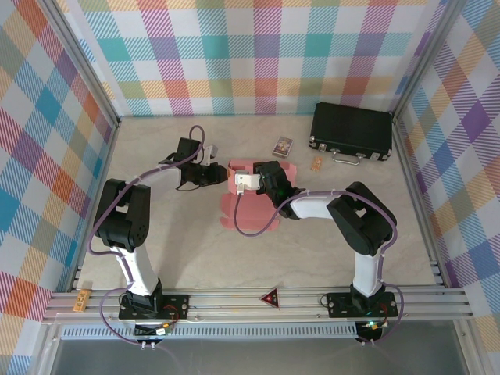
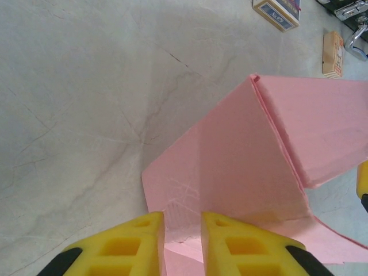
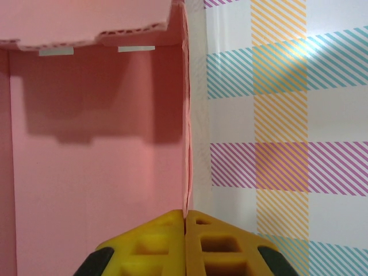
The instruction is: Fold the paper box
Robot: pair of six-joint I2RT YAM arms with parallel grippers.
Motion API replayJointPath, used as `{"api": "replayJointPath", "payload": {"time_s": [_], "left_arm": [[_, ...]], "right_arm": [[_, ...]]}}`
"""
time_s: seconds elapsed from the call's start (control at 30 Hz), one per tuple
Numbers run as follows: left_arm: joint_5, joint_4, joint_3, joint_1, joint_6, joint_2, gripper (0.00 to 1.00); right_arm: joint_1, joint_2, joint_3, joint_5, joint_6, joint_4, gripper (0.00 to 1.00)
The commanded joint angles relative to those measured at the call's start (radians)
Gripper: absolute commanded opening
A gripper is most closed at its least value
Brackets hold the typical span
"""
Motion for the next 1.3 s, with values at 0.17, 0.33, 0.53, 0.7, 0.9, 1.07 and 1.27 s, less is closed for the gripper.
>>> {"api": "replayJointPath", "payload": {"time_s": [0.17, 0.33, 0.53, 0.7, 0.9, 1.07, 1.27], "left_arm": [[0.048, 0.018, -0.038, 0.005, 0.031, 0.000, 0.25], [0.055, 0.019, -0.048, 0.005, 0.038, -0.007, 0.19], [0.075, 0.050, -0.049, 0.005, 0.025, 0.007, 0.22], [0.117, 0.079, -0.057, 0.005, 0.020, 0.006, 0.25], [0.127, 0.081, -0.073, 0.005, 0.031, -0.016, 0.25], [0.102, 0.076, -0.071, 0.005, 0.035, -0.013, 0.26], [0.068, 0.080, -0.048, 0.005, 0.031, 0.016, 0.29]], "right_arm": [[-0.004, 0.019, 0.012, -0.005, 0.020, -0.043, 0.08], [-0.005, 0.018, 0.012, -0.004, 0.022, -0.047, 0.08], [-0.003, 0.016, 0.009, -0.002, 0.023, -0.049, 0.08], [-0.004, 0.016, 0.007, -0.002, 0.023, -0.051, 0.08], [-0.004, 0.014, 0.010, -0.001, 0.022, -0.053, 0.08], [-0.004, 0.013, 0.010, -0.002, 0.023, -0.053, 0.08], [-0.005, 0.008, 0.009, -0.004, 0.029, -0.059, 0.08]]}}
